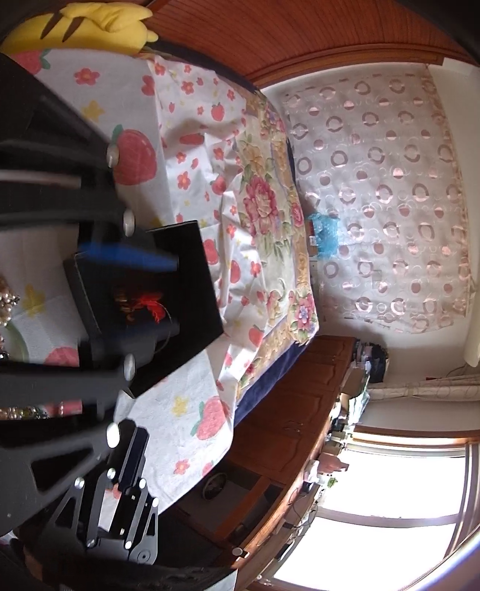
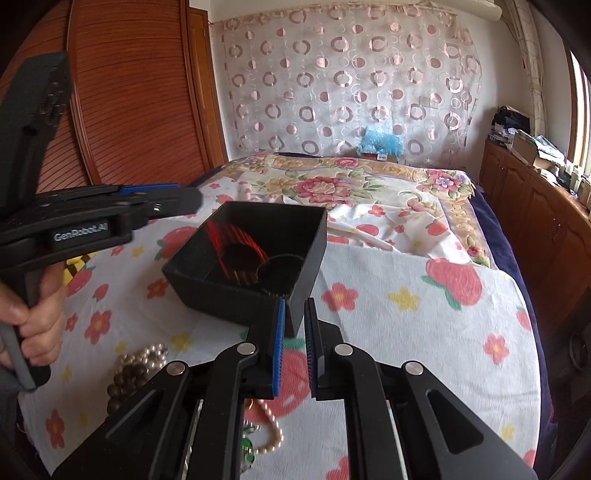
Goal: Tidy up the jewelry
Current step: 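Carry the silver bangle into the black box with the right tool while the left drops the red bracelet in, then grasp the wooden bead bracelet with the left tool while the right tool grasps the silver hair comb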
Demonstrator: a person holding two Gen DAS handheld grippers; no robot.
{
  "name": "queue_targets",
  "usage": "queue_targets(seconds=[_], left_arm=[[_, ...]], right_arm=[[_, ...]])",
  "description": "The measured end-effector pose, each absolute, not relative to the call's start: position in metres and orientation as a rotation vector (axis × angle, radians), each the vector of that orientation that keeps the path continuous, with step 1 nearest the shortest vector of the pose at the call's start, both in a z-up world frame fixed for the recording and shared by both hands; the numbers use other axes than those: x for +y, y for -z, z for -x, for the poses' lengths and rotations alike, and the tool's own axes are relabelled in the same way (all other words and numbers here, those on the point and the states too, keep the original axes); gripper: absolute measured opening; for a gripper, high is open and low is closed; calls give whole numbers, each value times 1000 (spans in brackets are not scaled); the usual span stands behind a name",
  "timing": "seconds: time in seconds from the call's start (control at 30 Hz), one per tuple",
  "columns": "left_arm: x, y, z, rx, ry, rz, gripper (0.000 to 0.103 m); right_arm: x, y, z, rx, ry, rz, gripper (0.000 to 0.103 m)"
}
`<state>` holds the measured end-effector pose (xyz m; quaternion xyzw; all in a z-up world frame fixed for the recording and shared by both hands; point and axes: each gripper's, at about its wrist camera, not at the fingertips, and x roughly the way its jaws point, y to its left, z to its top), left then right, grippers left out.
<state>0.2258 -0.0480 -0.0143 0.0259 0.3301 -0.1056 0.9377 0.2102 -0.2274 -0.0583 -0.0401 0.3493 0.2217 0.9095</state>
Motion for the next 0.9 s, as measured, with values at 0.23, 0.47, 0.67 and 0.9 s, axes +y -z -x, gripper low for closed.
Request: queue_targets(seconds=[0.23, 0.47, 0.67, 0.9], left_arm=[[-37, 33, -199, 703, 217, -47, 42], [-25, 53, -169, 753, 199, -65, 43], [-12, 75, -136, 795, 214, -37, 43], [-11, 81, -109, 806, 258, -4, 43]], right_arm=[[-229, 67, -195, 730, -475, 110, 12], [-227, 79, -189, 768, -489, 143, 25], [-228, 95, -186, 819, -489, 169, 25], [-223, 109, -184, 867, -504, 200, 25]])
